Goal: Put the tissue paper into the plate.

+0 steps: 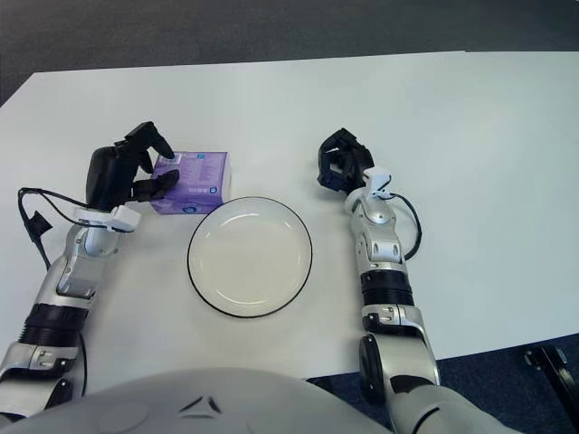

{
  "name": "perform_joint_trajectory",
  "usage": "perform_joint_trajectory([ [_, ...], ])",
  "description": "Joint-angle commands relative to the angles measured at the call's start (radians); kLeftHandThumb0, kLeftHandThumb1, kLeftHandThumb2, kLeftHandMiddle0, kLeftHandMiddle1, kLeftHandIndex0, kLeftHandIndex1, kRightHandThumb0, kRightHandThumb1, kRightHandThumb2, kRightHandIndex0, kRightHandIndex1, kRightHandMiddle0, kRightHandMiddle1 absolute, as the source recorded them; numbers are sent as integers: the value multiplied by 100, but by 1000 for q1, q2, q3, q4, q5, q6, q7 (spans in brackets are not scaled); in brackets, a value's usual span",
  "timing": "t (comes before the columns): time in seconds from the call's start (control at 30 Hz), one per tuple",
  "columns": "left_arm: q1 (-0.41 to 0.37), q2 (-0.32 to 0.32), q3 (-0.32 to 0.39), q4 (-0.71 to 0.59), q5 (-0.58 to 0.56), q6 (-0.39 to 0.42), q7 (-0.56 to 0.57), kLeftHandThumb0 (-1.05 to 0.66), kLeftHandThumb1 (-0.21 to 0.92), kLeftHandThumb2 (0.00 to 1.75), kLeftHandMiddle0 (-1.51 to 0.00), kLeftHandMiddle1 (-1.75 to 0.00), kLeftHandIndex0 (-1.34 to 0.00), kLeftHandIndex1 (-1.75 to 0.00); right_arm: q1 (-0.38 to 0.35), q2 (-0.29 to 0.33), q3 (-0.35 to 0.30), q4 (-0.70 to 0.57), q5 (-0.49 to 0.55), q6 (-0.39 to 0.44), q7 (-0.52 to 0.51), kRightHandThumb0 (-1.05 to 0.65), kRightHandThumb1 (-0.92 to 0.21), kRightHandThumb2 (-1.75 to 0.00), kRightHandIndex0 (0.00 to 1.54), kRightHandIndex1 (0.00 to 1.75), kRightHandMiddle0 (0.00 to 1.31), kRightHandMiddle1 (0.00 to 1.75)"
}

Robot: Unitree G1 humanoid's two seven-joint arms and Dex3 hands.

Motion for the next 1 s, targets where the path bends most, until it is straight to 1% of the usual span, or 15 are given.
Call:
perform_joint_trajectory([
  [0.0, -16, 40, -23, 25, 38, -42, 3, -90, 91, 68, -29, -112, -2, -131, 92, 17, 8, 65, -2, 44, 1, -42, -53, -105, 101, 175, 45, 175],
  [0.1, -26, 56, -36, 34, 76, -53, 12, -98, 92, 69, -21, -94, -1, -118, 92, 16, 9, 64, -4, 48, -1, -42, -53, -105, 101, 175, 45, 175],
  [0.17, -28, 60, -41, 33, 96, -50, 18, -101, 92, 71, -18, -87, 0, -113, 92, 15, 9, 64, -5, 49, -2, -42, -53, -105, 101, 175, 45, 175],
  [0.23, -27, 60, -50, 19, 119, -33, 10, -103, 92, 72, -15, -81, 0, -110, 92, 15, 9, 64, -6, 50, -3, -42, -53, -105, 101, 175, 45, 175],
  [0.27, -23, 64, -54, 2, 127, -19, -12, -104, 92, 73, -13, -77, 0, -108, 92, 15, 10, 63, -7, 52, -5, -42, -53, -105, 100, 175, 45, 175],
  [0.3, -19, 67, -57, -10, 132, -8, -27, -104, 92, 74, -11, -74, 0, -102, 92, 16, 10, 63, -7, 53, -6, -42, -53, -105, 100, 175, 45, 175],
  [0.37, -14, 78, -62, -30, 130, 8, -68, -104, 92, 76, -9, -58, 0, -84, 92, 16, 10, 62, -8, 55, -9, -42, -53, -105, 100, 175, 45, 175],
  [0.4, -13, 83, -65, -40, 128, 16, -89, -105, 92, 77, -9, -52, 0, -77, 92, 16, 10, 62, -8, 56, -10, -42, -53, -105, 100, 175, 45, 175],
  [0.57, -12, 91, -76, -81, 125, 51, -162, -105, 92, 78, -8, -31, 0, -53, 92, 17, 10, 61, -8, 56, -11, -42, -53, -105, 100, 175, 45, 175],
  [0.67, -15, 92, -82, -93, 129, 66, -181, -105, 92, 77, -6, -24, 0, -42, 92, 16, 10, 61, -7, 57, -10, -42, -54, -104, 100, 175, 45, 175],
  [0.7, -16, 92, -84, -97, 132, 70, -184, -105, 92, 77, -4, -21, 0, -34, 92, 16, 10, 61, -6, 57, -10, -42, -54, -104, 100, 175, 45, 175],
  [0.73, -18, 92, -87, -98, 134, 73, -188, -105, 92, 77, -4, -20, 0, -31, 92, 17, 9, 61, -6, 57, -10, -42, -54, -104, 100, 175, 45, 175],
  [0.8, -20, 92, -92, -99, 134, 76, -193, -105, 92, 77, -2, -13, 0, -18, 92, 17, 9, 62, -6, 57, -11, -42, -54, -104, 100, 175, 45, 175],
  [0.9, -25, 90, -98, -96, 131, 77, -201, -105, 92, 80, -1, -5, 0, -7, 91, 17, 9, 64, -8, 56, -12, -42, -54, -104, 100, 175, 45, 175],
  [0.97, -31, 90, -104, -89, 125, 74, -208, -105, 92, 80, 0, -2, 0, -3, 91, 16, 10, 65, -8, 55, -13, -42, -54, -104, 100, 175, 45, 175],
])
